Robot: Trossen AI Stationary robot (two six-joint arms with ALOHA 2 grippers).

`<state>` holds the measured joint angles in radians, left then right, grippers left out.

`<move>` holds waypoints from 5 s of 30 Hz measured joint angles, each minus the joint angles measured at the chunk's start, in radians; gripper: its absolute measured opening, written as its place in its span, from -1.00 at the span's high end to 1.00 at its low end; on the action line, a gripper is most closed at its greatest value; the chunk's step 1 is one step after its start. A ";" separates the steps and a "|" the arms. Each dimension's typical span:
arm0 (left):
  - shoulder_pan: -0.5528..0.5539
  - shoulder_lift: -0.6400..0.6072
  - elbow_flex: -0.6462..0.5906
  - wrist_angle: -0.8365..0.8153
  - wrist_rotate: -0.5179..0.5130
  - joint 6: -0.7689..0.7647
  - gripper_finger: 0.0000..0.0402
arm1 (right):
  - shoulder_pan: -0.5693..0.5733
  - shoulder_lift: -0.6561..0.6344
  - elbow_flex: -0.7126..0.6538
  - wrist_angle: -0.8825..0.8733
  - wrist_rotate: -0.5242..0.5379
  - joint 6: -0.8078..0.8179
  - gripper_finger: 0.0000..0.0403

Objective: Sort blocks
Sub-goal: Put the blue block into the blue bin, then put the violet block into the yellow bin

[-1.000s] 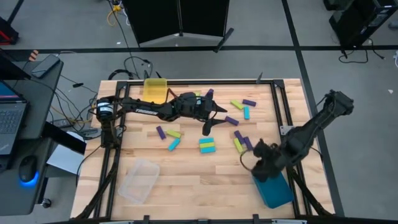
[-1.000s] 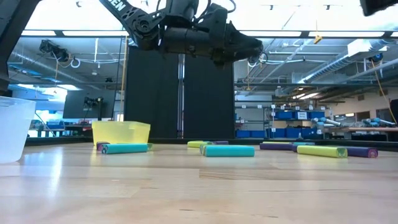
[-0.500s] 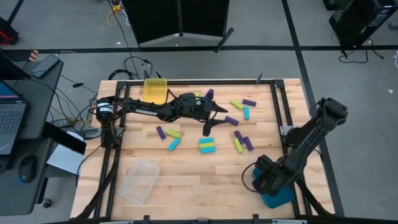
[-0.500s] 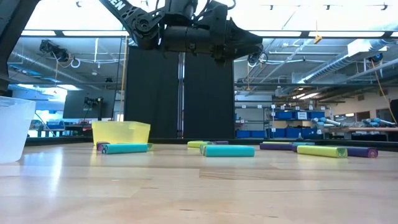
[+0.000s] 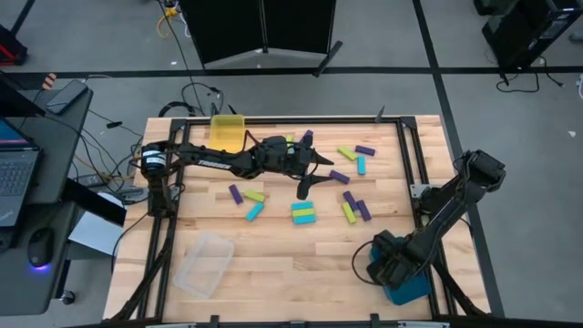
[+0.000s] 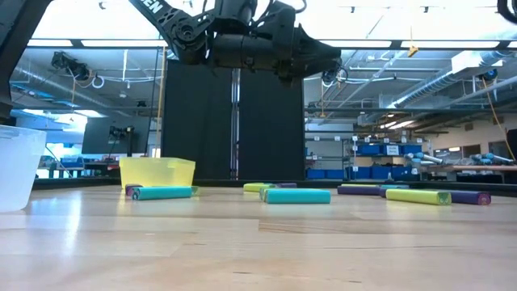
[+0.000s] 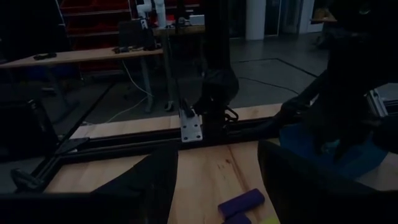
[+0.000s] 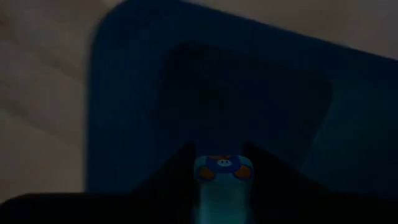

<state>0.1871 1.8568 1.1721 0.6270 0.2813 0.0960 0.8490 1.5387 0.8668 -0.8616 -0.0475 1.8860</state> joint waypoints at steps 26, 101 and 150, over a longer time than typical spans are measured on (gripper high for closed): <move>0.003 -0.016 0.000 -0.081 0.000 0.059 -0.04 | -0.090 -0.062 0.184 -0.339 -0.062 -0.326 -0.06; -0.032 -0.526 -0.524 -0.439 -0.044 -0.073 0.46 | -1.189 -0.070 -0.342 0.763 0.147 -1.701 0.05; -0.004 -0.173 -0.404 0.010 0.019 -0.995 -0.12 | -0.798 -0.166 -0.199 0.971 0.294 -1.775 0.41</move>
<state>0.1835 1.6836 0.7678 0.6370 0.3000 -0.8993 0.0513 1.3727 0.6674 0.1097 0.2460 0.1110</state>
